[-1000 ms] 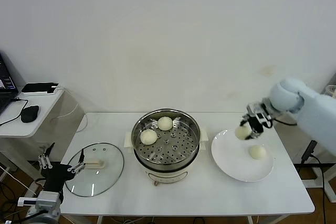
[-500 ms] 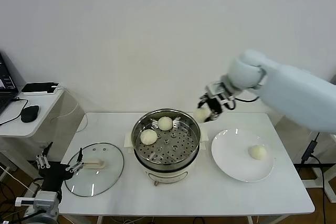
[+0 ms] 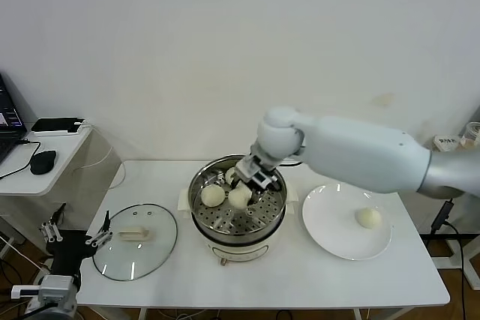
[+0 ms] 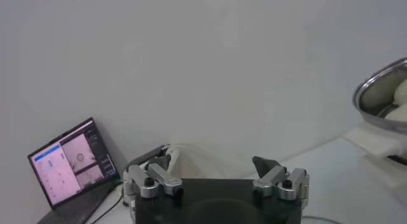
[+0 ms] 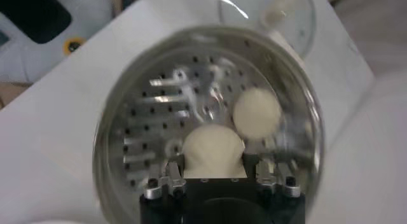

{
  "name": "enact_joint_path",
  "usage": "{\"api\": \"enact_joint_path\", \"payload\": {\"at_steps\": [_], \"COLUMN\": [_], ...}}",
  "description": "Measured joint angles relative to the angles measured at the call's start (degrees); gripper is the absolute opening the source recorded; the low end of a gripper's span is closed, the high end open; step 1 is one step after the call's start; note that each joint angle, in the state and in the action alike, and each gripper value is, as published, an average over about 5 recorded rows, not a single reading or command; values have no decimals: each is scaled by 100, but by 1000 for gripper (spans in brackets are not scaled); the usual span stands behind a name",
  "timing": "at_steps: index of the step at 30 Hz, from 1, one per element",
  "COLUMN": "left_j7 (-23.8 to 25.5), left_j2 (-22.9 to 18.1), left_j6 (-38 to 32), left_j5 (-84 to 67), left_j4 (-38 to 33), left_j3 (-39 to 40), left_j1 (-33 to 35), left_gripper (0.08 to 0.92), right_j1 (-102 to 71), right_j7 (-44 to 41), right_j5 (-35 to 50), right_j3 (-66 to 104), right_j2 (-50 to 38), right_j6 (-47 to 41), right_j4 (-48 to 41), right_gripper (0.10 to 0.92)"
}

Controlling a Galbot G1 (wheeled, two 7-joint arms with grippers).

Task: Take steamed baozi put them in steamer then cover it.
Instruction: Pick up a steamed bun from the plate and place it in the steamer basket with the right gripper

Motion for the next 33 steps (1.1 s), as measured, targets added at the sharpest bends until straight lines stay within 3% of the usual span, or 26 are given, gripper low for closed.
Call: {"api": "enact_joint_path", "payload": {"at_steps": [16,25,33], "left_j7": [-5,-2,11], "left_j2": [-45,11,104], "left_j6": [-9,-8,-6], "left_j5": [-19,-37,-79], "left_j4": [7,22,58], "left_j3": [-17,-14,-28], "left_j1": [-8,-35,-69], "left_gripper": [823,823,823], "right_j1": [-112,-22,110], "right_j7": [31,-16,-260], "right_j5": [-433,-461,-487], "right_j3": [-305,-269,43], "right_j2": [230,135,-165], "right_j6": [912,1063,850], "right_j4": [110,200,235], "right_gripper": [592,796,823]}}
